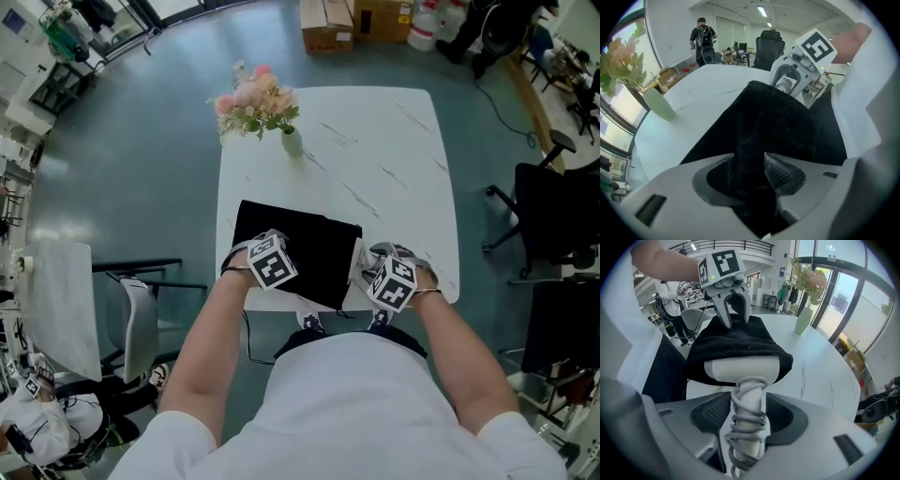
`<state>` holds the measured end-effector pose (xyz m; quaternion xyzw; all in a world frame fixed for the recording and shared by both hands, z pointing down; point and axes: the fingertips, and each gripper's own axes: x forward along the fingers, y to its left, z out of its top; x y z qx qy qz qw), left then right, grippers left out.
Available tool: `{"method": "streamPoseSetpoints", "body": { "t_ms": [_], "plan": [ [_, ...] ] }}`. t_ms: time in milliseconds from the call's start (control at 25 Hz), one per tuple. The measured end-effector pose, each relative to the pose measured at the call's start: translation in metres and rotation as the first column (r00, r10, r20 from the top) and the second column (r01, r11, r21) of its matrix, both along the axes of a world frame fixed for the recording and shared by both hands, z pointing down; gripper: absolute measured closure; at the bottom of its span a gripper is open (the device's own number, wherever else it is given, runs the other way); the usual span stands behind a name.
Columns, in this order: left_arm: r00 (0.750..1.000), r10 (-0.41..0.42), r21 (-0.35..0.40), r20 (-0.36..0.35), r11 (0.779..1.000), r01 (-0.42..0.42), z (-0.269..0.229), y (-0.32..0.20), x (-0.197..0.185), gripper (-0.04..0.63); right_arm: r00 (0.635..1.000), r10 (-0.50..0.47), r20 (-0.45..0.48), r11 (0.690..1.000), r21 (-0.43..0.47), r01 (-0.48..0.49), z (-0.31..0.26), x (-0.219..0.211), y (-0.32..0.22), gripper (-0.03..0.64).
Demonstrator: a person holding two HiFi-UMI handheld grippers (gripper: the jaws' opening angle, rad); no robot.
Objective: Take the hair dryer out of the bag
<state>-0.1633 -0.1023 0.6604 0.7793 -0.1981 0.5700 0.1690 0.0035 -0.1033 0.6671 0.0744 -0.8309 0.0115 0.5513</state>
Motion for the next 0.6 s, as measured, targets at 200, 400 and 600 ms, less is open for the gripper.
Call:
{"method": "streamPoseSetpoints", "body": {
  "t_ms": [200,400,600],
  "plan": [
    [1.000,-0.027,-0.062,0.010,0.998,0.028,0.025,0.003,-0.004,0.380,0.999,0.043,0.025,0.999,0.000,-0.043,-0.003,-0.001,-0.003,0.353],
    [0.995,-0.098,-0.067,0.014,0.993,0.098,0.039,0.007,-0.007,0.383,0.999,0.040,0.010,0.999,-0.013,-0.040,0.001,-0.004,-0.002,0.351],
    [0.986,-0.169,-0.006,-0.014,0.986,0.168,0.031,-0.005,-0.007,0.583,0.998,0.020,-0.062,1.000,0.014,-0.019,0.020,0.003,-0.003,0.347]
  ]
}}
